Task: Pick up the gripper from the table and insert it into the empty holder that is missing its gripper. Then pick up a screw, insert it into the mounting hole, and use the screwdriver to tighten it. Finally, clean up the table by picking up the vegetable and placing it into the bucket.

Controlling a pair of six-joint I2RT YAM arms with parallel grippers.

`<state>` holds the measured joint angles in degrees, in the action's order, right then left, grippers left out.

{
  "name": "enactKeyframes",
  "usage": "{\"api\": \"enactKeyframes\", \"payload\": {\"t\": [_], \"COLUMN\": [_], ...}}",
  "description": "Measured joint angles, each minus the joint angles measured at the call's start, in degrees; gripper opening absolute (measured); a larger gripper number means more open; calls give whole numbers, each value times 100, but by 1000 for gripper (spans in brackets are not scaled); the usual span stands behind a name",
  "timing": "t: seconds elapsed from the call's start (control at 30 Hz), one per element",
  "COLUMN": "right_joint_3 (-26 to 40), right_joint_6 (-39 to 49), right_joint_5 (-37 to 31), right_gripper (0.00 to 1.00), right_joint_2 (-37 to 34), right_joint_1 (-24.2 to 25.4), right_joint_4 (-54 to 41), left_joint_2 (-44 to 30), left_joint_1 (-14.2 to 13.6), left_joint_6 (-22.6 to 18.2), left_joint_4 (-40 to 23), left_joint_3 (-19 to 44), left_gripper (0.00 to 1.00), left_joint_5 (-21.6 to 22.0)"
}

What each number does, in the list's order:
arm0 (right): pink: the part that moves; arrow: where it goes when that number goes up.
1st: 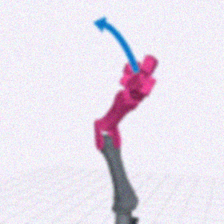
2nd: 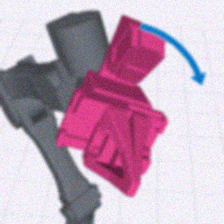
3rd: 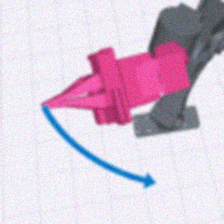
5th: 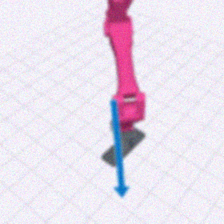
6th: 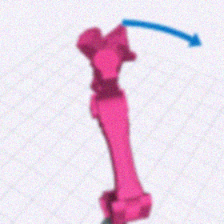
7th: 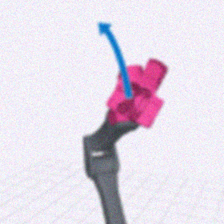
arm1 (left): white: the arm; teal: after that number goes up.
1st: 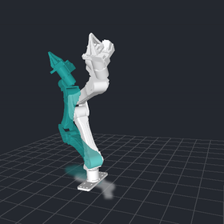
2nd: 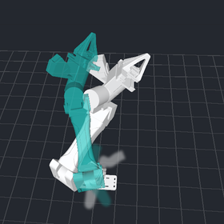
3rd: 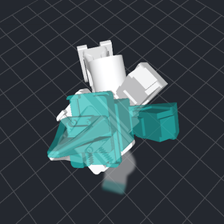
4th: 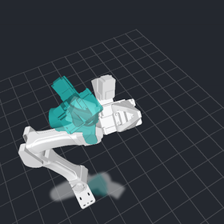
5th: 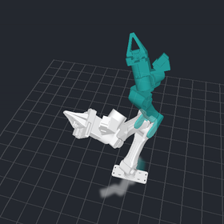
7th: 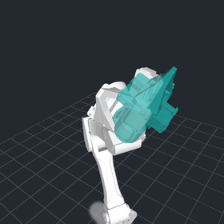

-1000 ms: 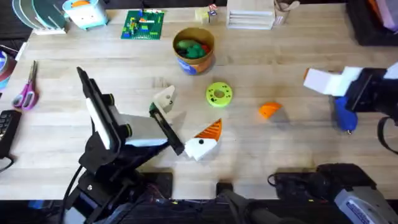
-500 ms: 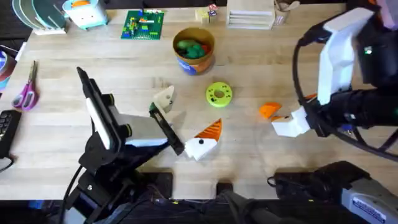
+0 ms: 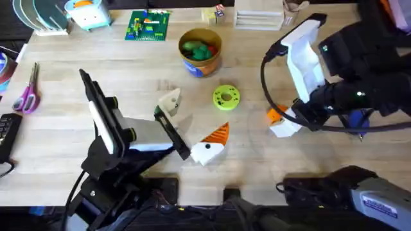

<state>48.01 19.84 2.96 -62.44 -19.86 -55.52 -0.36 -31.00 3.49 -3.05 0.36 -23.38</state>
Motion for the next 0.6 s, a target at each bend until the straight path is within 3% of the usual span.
{"api": "enactKeyframes", "payload": {"t": [0.17, 0.27, 0.5, 0.57, 0.6], "right_joint_3": [0, 0, 0, 0, 0], "right_joint_6": [82, 120, 145, 148, 144], "right_joint_5": [-18, -20, -29, -43, -58], "right_gripper": [855, 741, 332, 83, 27], "right_joint_2": [-456, -546, -544, -545, -544], "right_joint_1": [-1, 0, -2, -2, 0], "right_joint_4": [231, 294, 300, 312, 331], "left_joint_2": [0, 0, 0, 0, 0], "left_joint_1": [0, 0, 0, 0, 0], "left_joint_6": [0, 0, 0, 0, 1], "left_joint_4": [0, 0, 0, 0, 0], "left_joint_3": [0, 0, 0, 0, 0], "left_gripper": [993, 992, 992, 993, 993], "left_joint_5": [0, 0, 0, 0, 0]}}
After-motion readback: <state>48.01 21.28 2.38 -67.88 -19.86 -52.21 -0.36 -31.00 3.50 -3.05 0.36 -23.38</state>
